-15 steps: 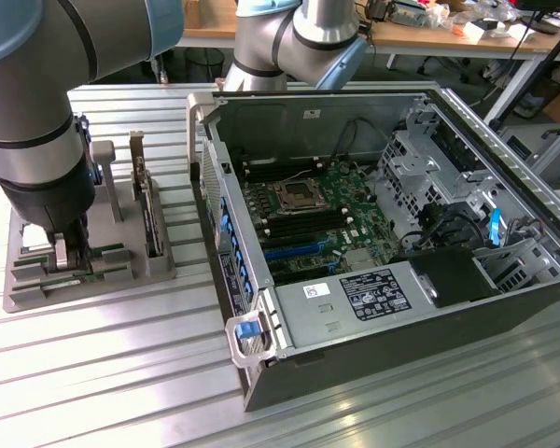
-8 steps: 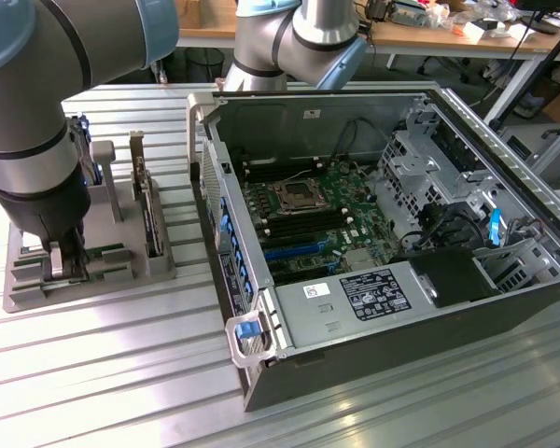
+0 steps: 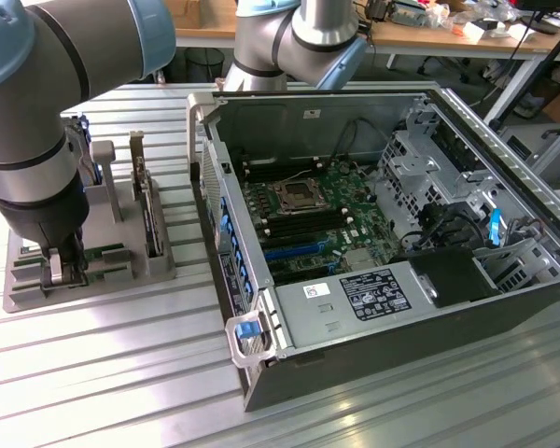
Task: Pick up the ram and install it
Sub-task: 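Pick up the ram and move it above insertion slot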
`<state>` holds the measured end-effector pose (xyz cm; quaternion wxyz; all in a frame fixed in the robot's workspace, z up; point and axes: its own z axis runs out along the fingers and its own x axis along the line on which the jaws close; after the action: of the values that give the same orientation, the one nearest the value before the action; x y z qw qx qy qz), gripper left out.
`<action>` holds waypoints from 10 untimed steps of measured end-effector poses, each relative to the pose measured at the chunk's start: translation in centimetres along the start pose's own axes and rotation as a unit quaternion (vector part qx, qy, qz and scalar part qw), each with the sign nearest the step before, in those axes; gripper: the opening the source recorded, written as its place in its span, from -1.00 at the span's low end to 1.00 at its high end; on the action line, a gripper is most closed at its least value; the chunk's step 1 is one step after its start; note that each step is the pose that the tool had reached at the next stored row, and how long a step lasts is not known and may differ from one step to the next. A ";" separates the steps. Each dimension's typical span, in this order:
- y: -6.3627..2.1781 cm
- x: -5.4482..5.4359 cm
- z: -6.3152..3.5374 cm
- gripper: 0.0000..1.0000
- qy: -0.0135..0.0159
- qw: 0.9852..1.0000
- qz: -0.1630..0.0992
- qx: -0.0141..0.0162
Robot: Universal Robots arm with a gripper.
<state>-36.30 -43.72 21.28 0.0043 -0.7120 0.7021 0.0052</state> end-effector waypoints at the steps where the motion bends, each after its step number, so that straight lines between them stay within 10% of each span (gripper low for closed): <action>1: 0.05 -0.1 0.13 -0.40 0.000 1.000 -0.003 0.000; 10: 0.16 -0.4 0.40 -0.40 0.000 1.000 -0.007 0.000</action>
<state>-36.47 -43.35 20.88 0.0043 -0.7170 0.6971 0.0052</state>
